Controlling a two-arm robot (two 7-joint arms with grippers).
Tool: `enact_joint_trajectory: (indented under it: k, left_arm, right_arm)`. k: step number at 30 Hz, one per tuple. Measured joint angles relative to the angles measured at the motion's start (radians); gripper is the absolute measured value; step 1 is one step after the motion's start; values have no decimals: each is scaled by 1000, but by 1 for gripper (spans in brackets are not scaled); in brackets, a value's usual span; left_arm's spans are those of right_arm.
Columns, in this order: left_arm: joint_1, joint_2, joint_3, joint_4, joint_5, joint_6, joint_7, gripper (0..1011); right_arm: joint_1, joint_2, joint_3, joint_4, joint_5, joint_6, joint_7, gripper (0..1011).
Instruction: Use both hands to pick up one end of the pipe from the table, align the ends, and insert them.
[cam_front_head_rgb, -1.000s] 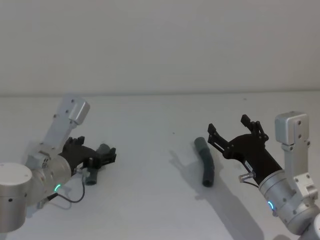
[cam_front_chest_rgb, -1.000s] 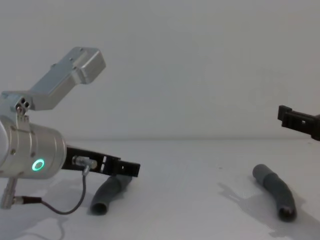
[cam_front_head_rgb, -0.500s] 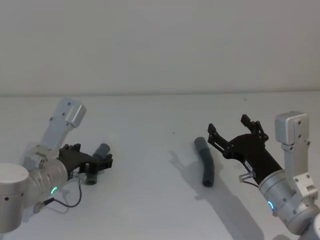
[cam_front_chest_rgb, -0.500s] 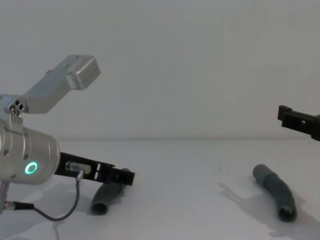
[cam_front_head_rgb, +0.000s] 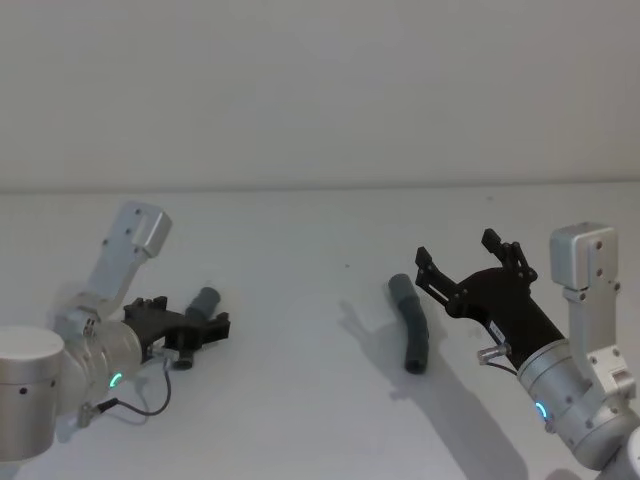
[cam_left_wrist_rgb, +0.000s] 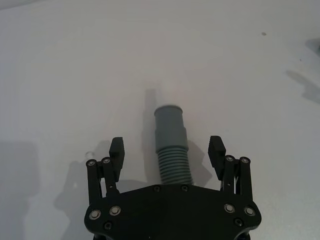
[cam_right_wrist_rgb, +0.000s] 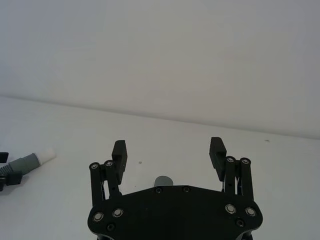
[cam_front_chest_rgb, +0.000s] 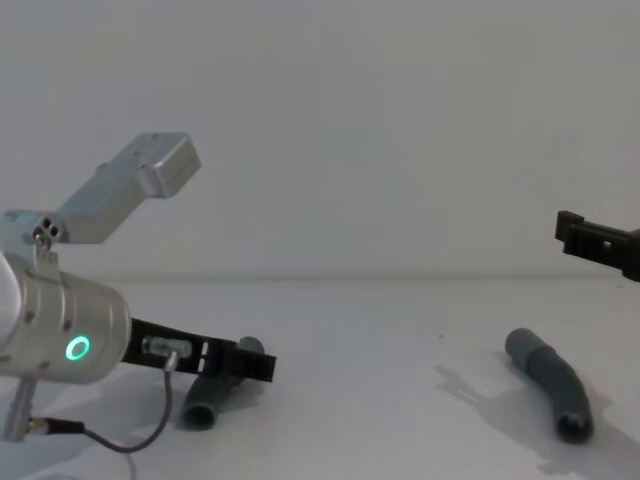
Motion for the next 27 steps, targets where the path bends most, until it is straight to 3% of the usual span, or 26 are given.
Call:
enact_joint_trajectory:
  k: [27]
  left_arm:
    - [-31, -31, 4, 67, 9, -40, -31, 972]
  right_arm:
    - [0, 0, 0, 0, 0, 0, 0, 1004]
